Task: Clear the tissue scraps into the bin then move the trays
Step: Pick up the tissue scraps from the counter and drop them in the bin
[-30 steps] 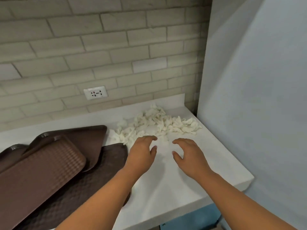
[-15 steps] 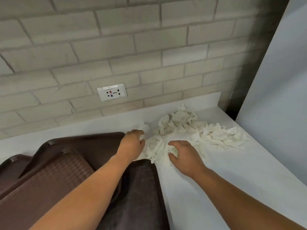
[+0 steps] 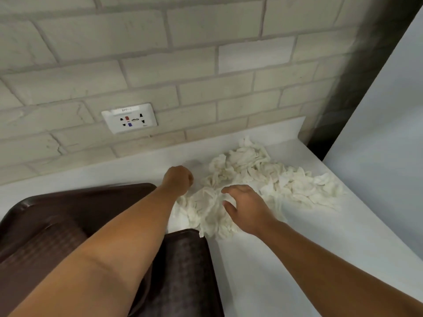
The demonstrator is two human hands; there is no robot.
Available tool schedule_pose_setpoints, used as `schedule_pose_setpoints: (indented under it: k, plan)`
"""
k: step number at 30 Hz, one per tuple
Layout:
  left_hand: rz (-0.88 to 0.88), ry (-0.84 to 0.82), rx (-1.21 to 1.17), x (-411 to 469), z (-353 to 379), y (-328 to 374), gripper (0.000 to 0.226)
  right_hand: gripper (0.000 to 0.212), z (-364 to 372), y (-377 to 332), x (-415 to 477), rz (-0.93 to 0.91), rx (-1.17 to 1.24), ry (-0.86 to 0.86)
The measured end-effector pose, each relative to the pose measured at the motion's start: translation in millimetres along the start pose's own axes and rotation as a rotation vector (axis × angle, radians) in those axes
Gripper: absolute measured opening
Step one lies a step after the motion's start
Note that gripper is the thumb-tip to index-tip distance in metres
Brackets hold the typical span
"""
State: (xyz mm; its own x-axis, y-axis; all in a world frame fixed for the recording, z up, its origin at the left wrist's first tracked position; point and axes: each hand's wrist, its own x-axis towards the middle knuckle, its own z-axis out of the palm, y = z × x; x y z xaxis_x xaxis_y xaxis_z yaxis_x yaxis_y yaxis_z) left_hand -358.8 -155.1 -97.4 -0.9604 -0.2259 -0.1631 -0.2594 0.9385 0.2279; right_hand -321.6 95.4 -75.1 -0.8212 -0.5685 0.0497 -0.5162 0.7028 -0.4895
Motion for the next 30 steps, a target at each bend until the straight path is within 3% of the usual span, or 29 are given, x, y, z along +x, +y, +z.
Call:
schedule_pose_setpoints:
  k: [5, 9, 14, 19, 23, 28, 30]
  plan:
    - [-0.026, 0.142, -0.298, -15, -4, -7, 0.01, 0.038, 6, -16, 34, -0.059, -0.025, -0.028]
    - [-0.056, 0.352, -0.513, -37, -35, -16, 0.016, 0.041, 21, -44, 53, -0.149, -0.057, -0.109]
    - [-0.128, 0.473, -0.73, -80, -62, -45, 0.023, 0.05, 48, -91, 60, -0.284, -0.187, -0.245]
    - [-0.22, 0.498, -0.907, -122, -71, -66, 0.028, 0.04, 75, -109, 63, -0.188, -0.522, -0.349]
    - [-0.259, 0.499, -0.961, -146, -73, -69, 0.024, 0.023, 83, -104, 63, -0.127, -0.551, -0.32]
    - [-0.261, 0.482, -0.954, -161, -70, -66, 0.019, 0.052, 76, -103, 60, -0.141, -0.439, -0.302]
    - [-0.26, 0.466, -0.951, -166, -68, -65, 0.018, 0.049, 77, -107, 61, -0.152, -0.47, -0.32]
